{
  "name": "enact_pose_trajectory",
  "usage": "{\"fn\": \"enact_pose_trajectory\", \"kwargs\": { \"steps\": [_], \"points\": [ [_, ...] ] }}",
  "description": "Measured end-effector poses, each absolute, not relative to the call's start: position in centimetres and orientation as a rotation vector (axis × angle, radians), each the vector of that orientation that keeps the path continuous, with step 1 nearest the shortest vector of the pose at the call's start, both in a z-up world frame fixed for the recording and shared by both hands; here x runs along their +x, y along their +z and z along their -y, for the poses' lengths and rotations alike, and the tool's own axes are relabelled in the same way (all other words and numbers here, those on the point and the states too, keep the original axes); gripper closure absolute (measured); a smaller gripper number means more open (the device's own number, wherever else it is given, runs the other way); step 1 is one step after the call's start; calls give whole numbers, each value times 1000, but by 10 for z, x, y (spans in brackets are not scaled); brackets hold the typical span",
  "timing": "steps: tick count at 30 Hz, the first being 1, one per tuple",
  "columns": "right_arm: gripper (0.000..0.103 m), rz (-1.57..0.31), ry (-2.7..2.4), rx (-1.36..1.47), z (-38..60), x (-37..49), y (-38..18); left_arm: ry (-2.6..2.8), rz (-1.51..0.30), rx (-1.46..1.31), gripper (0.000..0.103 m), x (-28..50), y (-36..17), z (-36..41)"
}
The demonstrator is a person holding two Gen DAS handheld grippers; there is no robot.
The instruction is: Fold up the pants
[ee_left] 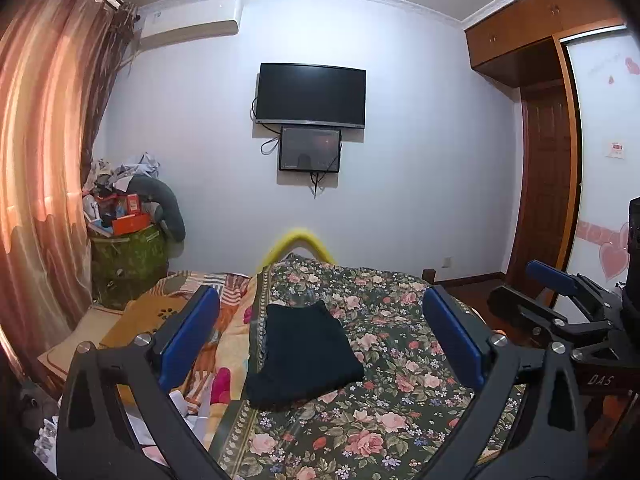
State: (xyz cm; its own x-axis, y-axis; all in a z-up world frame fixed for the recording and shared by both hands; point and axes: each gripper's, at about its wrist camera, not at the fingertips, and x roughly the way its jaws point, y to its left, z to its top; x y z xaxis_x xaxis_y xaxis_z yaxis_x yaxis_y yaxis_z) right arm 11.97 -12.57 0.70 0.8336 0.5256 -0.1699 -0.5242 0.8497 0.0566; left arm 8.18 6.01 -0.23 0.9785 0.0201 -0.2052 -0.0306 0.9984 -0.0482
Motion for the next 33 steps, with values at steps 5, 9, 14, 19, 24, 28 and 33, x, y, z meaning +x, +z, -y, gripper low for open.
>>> {"fn": "enact_pose_trajectory", "kwargs": {
  "steps": [5,9,14,19,24,28,33],
  "points": [
    [0,-192,557,10,126,120,7,28,-208,-61,0,83,-3,-62],
    [0,-194,558,13,127,120,7,34,-212,-58,0,85,-3,-62],
    [0,-197,557,14,127,119,8,35,-217,-63,0,85,-3,-63],
    [0,-204,557,8,127,121,8,32,-222,-78,0,86,-3,-65],
    [0,-205,561,10,126,121,9,33,-223,-73,0,87,-3,-64],
    [0,-203,560,9,125,120,9,27,-224,-75,0,86,-4,-64],
    [0,-203,559,12,125,121,9,26,-222,-74,0,85,-4,-65]
  ]
}}
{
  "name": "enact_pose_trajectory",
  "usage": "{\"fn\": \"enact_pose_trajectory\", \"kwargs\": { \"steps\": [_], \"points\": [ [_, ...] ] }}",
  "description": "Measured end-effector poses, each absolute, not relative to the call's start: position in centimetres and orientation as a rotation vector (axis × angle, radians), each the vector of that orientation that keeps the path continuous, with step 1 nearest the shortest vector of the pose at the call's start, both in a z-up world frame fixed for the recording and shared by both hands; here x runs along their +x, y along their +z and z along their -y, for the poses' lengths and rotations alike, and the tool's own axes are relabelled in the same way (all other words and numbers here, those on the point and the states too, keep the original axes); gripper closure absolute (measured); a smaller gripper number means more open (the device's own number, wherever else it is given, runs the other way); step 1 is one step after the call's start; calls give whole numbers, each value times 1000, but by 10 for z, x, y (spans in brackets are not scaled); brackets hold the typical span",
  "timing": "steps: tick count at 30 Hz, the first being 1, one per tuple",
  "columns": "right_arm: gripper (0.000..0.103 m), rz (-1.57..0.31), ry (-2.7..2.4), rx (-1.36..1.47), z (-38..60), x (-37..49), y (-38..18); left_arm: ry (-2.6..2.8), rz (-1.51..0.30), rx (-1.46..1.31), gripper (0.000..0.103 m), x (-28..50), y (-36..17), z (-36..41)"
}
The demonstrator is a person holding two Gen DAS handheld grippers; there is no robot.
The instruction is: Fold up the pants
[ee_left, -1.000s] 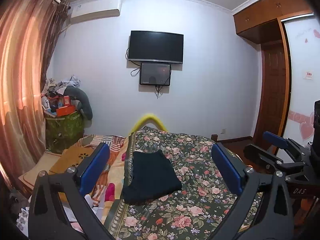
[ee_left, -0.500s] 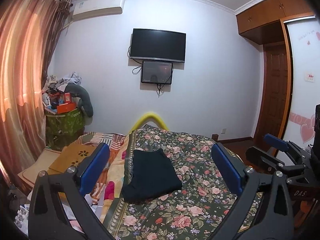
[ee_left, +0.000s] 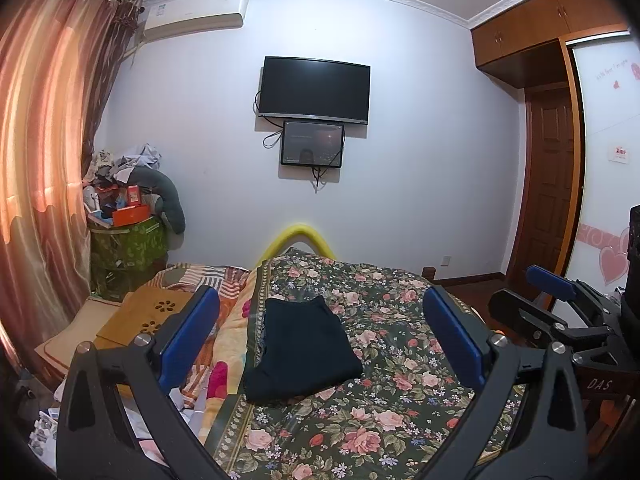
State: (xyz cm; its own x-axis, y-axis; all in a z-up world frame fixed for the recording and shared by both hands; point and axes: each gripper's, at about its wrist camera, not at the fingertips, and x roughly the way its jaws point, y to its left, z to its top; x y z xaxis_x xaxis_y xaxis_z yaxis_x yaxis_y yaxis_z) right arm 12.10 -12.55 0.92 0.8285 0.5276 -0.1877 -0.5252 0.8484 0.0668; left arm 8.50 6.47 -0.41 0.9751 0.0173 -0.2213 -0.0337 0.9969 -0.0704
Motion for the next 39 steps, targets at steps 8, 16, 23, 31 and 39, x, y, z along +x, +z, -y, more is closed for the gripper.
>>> {"fn": "enact_pose_trajectory", "kwargs": {
  "steps": [8,16,23,31,39],
  "points": [
    [0,-202,558,11,125,121,9,8,-224,-80,0,84,-4,-64],
    [0,-205,549,11,125,120,8,-18,-230,-73,0,84,-3,-63],
    [0,-208,541,21,127,121,7,-6,-223,-68,0,83,-3,-62],
    [0,-212,538,28,129,120,6,-24,-240,-61,0,85,-3,-59],
    [0,-217,540,31,128,122,5,-11,-242,-59,0,85,-5,-61]
  ]
}}
